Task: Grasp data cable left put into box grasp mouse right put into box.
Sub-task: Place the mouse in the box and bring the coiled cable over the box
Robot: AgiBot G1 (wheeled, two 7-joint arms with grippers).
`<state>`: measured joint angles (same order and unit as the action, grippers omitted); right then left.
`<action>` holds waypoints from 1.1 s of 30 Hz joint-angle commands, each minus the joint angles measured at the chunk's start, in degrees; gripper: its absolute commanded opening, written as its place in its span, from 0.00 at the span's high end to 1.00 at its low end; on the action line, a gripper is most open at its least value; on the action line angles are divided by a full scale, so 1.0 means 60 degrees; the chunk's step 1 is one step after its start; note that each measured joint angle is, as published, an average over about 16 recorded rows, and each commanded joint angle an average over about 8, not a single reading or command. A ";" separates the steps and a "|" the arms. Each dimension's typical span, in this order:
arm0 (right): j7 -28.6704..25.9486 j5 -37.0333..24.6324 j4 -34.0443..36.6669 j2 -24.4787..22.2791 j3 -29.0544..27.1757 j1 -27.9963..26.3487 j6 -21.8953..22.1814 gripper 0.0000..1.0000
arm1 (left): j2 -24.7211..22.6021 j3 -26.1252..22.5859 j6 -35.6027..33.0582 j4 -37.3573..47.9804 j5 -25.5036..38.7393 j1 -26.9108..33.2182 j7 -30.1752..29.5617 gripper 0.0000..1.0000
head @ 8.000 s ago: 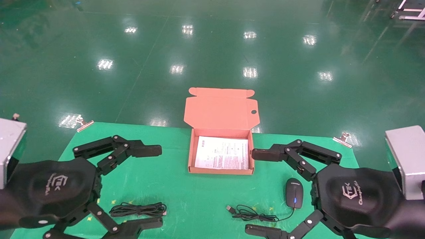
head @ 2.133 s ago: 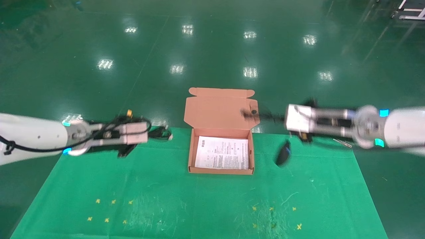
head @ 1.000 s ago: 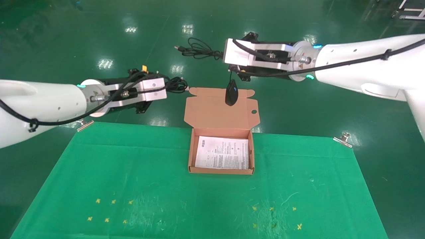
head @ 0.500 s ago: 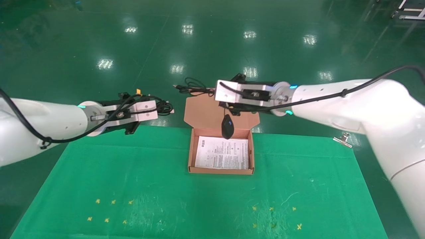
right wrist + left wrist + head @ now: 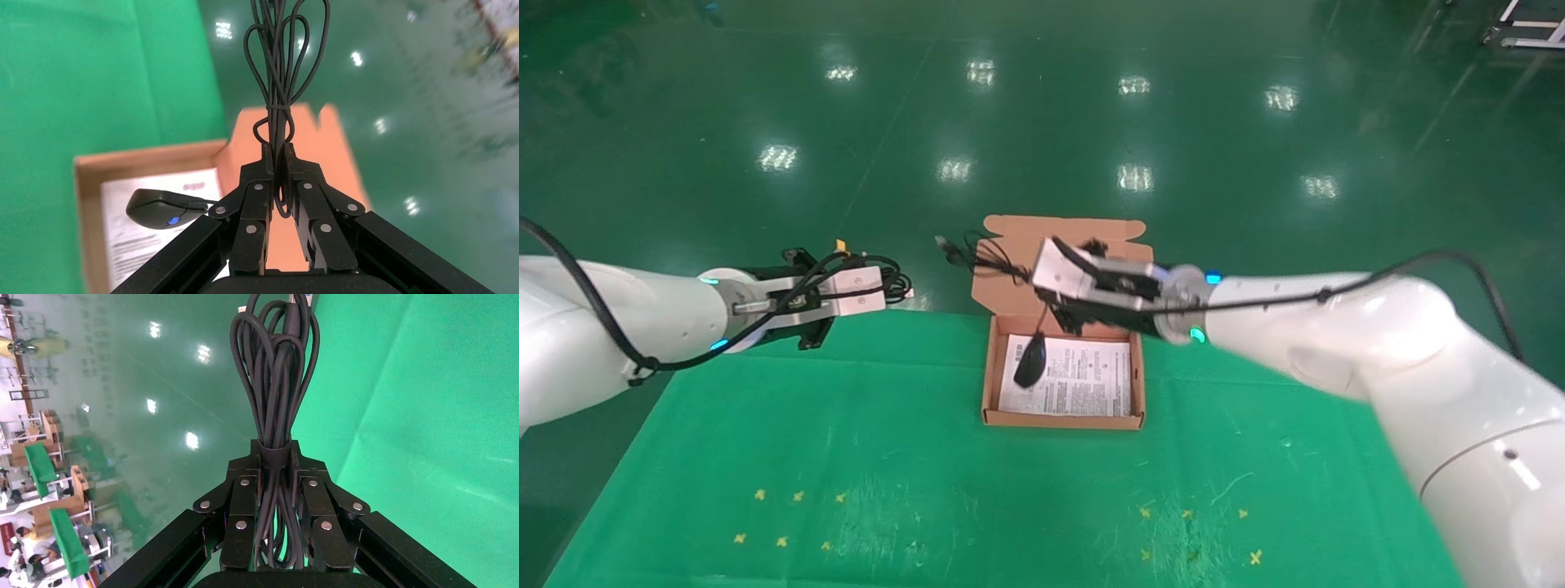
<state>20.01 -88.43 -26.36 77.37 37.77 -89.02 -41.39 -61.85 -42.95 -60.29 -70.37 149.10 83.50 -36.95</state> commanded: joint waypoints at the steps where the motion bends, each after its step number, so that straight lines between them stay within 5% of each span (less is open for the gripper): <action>1: -0.0067 0.0239 0.0180 0.0003 0.0008 0.0168 0.0173 1.00 | -0.0006 -0.0002 -0.0034 -0.0030 0.0040 -0.0006 -0.0044 1.00; 10: -0.0251 0.0362 0.1081 -0.0054 0.0281 0.0336 0.0322 0.96 | -0.0003 -0.0001 -0.0051 -0.0061 0.0060 -0.0016 -0.0068 1.00; 18: -0.0357 0.0142 0.1498 0.0001 0.0687 0.0246 0.0044 0.02 | -0.0004 -0.0004 -0.0060 -0.0064 0.0076 -0.0022 -0.0068 1.00; 33: -0.0680 0.0172 0.0994 -0.0439 0.0898 0.0404 -0.0066 0.00 | -0.0584 -0.0232 0.0447 0.0108 0.0051 -0.0275 0.0133 1.00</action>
<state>15.77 -87.37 -20.69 74.19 42.98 -86.70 -41.60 -65.66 -44.44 -56.91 -69.40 149.47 81.63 -35.98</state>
